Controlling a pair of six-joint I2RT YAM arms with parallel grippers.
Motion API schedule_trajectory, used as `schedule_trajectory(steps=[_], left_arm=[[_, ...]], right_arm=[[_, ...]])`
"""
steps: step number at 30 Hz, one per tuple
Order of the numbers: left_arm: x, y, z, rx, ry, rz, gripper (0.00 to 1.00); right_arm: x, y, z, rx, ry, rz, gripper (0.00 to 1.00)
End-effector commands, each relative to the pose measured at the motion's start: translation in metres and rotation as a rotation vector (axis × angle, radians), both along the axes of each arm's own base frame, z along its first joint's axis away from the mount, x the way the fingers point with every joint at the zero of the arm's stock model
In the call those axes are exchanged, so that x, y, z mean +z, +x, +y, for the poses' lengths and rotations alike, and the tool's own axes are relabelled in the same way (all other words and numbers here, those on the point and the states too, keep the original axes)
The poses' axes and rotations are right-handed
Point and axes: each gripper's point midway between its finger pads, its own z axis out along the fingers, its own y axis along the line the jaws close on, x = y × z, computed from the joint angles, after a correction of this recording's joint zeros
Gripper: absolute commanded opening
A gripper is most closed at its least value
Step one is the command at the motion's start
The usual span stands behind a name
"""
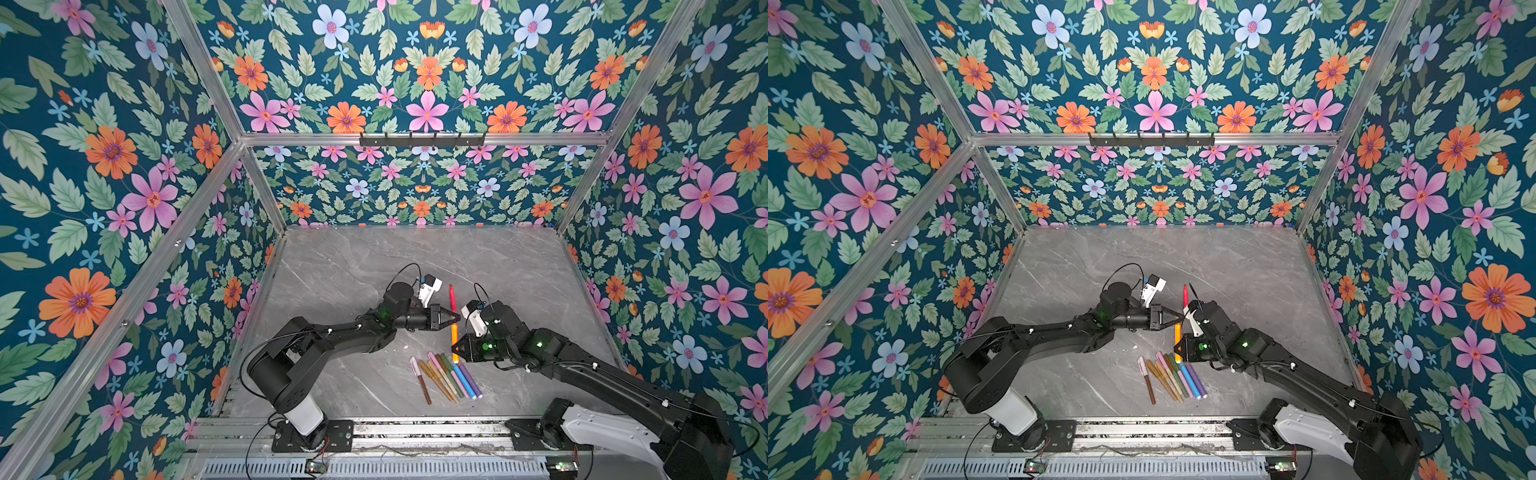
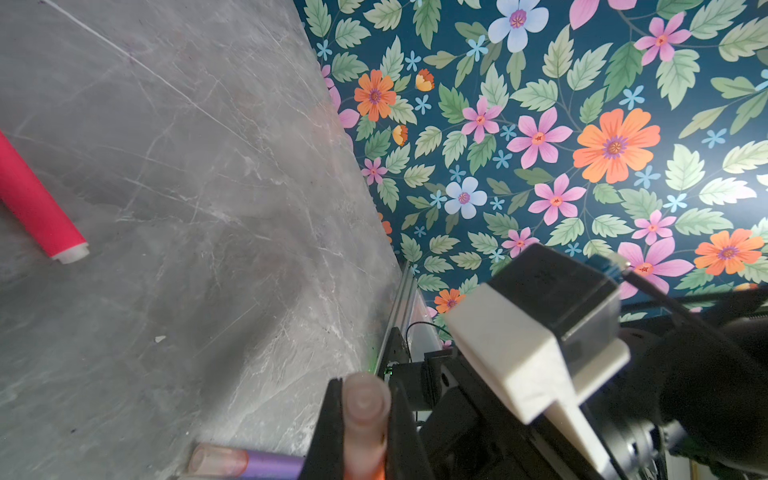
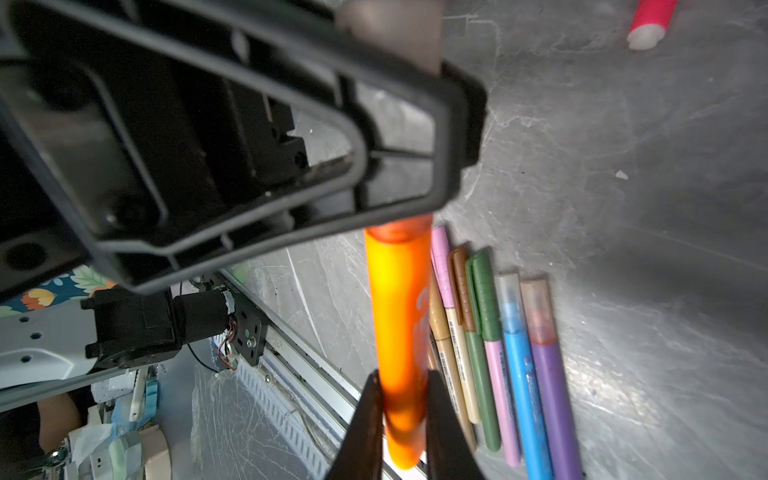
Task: Open the pen caps
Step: 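Lift the orange marker toward the left gripper while the left gripper grasps its cap, then pull the cap off with the left gripper while the right gripper holds the marker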
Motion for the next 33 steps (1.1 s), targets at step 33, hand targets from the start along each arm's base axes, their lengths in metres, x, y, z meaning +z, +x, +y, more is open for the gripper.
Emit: schedule_trajectory(steps=[33], left_arm=[[0.017,0.028,0.008,0.049,-0.042,-0.019,0.00]], right_arm=[[-0.021,0.020,0.009,-0.152,0.068,0.050,0.00]])
